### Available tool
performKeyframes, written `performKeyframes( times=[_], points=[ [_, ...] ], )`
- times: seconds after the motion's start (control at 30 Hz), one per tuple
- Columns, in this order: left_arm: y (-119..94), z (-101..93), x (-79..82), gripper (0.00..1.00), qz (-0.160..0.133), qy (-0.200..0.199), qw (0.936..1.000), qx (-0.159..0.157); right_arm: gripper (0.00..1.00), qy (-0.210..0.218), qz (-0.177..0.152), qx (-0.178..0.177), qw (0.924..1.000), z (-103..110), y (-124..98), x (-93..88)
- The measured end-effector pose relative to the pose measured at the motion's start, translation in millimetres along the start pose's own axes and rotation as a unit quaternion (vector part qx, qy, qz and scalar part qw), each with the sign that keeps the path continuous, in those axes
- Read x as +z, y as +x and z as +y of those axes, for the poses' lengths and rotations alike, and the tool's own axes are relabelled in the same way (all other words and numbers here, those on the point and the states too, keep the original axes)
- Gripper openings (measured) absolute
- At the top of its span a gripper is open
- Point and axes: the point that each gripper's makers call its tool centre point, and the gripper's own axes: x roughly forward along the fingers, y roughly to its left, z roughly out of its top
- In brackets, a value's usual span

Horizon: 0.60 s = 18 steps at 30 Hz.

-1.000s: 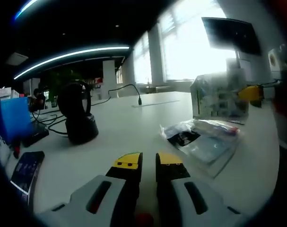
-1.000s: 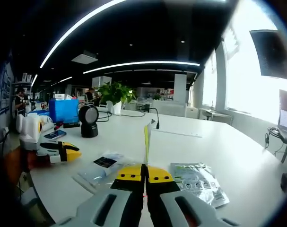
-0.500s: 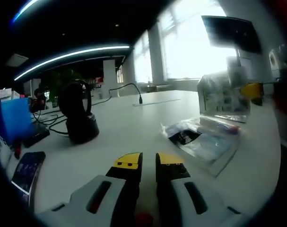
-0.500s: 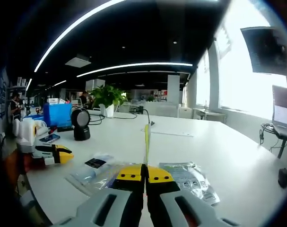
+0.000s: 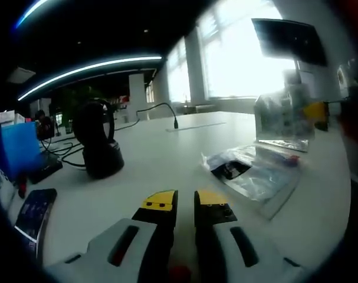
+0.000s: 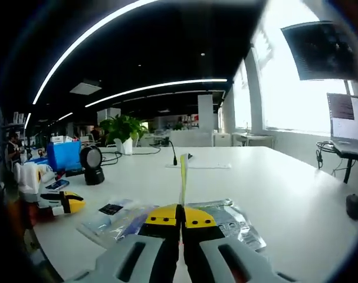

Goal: Clip sheet goods on table flip sheet goods clip sheet goods scan sheet goods put sheet goods back to table

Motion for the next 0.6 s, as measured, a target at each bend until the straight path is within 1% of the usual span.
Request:
performKeyframes(
  times=[0.2, 0.27, 0.33, 0.37, 0.47, 0.6],
  points=[
    [3, 5.1, -0.3, 0.04, 0.0, 0.0, 1.0, 0.001, 0.0, 0.018, -0.006, -0.013, 0.9997, -12, -3, 1.9],
    [4, 5.6, -0.4, 0.04, 0.0, 0.001, 1.0, 0.001, 0.0, 0.031, -0.004, -0.013, 0.9994, -14, -2, -1.0],
    [3, 4.1, 0.1, 0.04, 0.0, 0.001, 1.0, 0.001, 0.0, 0.069, 0.005, -0.007, 0.9976, -15, -1, -6.2],
    [3, 4.5, 0.2, 0.04, -0.001, 0.001, 1.0, 0.002, 0.0, 0.077, 0.008, -0.004, 0.997, -15, 0, -8.7],
    [3, 6.1, 0.3, 0.04, -0.002, 0.0, 1.0, 0.002, 0.0, 0.08, 0.004, -0.017, 0.9967, -22, 0, -10.0],
    [4, 7.5, -0.3, 0.04, -0.001, 0.001, 1.0, 0.002, 0.0, 0.1, 0.006, -0.023, 0.9947, -28, 1, -13.6]
  ],
)
